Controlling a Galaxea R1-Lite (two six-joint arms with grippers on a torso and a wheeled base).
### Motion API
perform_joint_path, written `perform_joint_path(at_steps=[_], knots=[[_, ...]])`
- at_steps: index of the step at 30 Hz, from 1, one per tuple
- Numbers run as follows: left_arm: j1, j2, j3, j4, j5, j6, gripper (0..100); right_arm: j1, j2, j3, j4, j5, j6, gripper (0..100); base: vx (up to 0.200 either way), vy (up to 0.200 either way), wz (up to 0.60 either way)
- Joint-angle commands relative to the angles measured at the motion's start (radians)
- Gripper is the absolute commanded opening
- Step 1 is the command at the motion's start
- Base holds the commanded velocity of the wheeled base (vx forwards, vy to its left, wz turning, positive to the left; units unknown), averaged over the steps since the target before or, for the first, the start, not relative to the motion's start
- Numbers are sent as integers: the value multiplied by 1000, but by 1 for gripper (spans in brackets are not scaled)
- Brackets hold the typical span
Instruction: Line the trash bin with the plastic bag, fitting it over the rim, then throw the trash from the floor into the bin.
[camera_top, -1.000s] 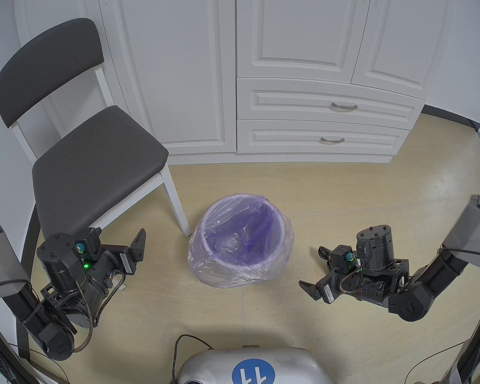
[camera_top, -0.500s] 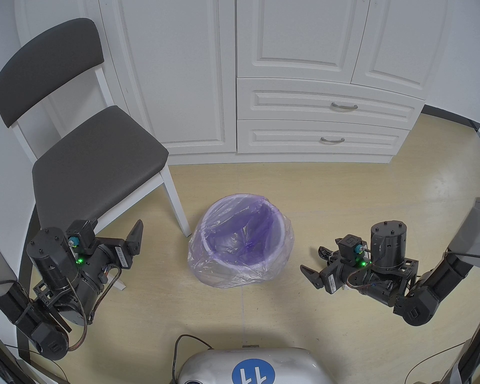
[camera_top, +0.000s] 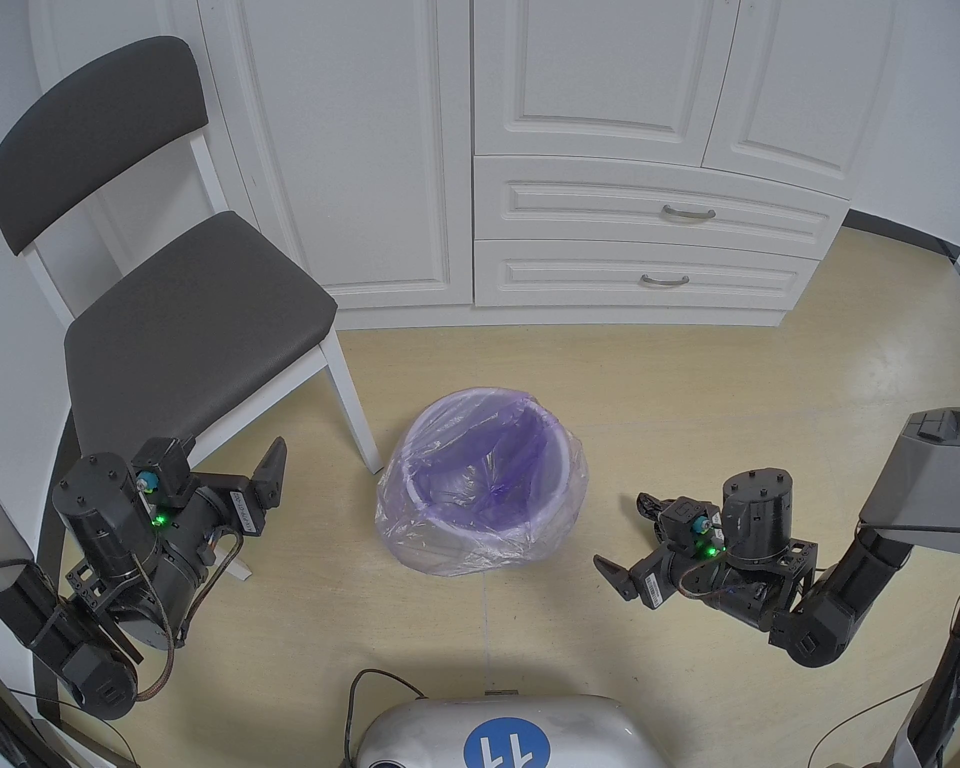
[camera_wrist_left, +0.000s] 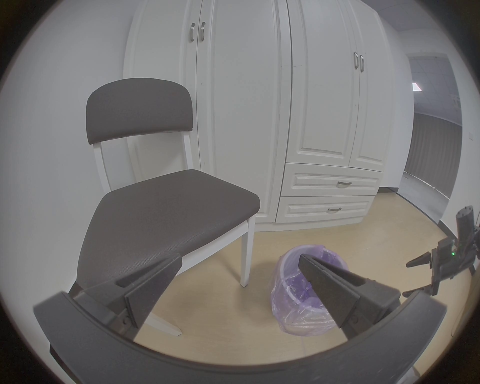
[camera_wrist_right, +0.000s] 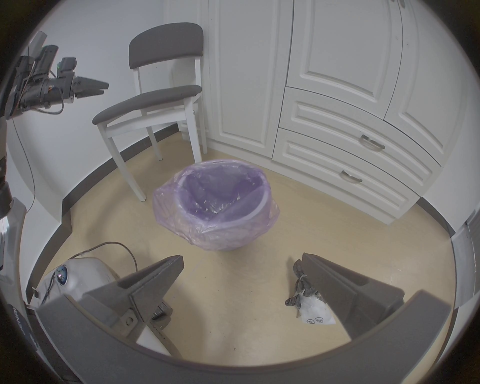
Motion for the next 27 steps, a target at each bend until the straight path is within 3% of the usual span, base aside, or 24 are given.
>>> perform_joint_path(at_steps=[1,7,10,14,24,27], knots=[[2,3,0,-2,0,-1,100,10,47,-3,0,-1,0,100,0,0,0],[42,-7,-15,9,-1,-1,100,79,116,1,-19,-4,-32,100,0,0,0],[60,-1,-15,25,-21,-2,100,101,191,-6,-113,-5,-42,100,0,0,0],[63,9,-18,25,-21,-2,100,91,245,-22,-171,-10,-77,100,0,0,0],[75,47,-23,12,-23,-5,100,35,490,-348,-164,9,-134,100,0,0,0],[75,47,-18,9,-23,-11,100,15,508,-388,-164,27,-212,100,0,0,0]])
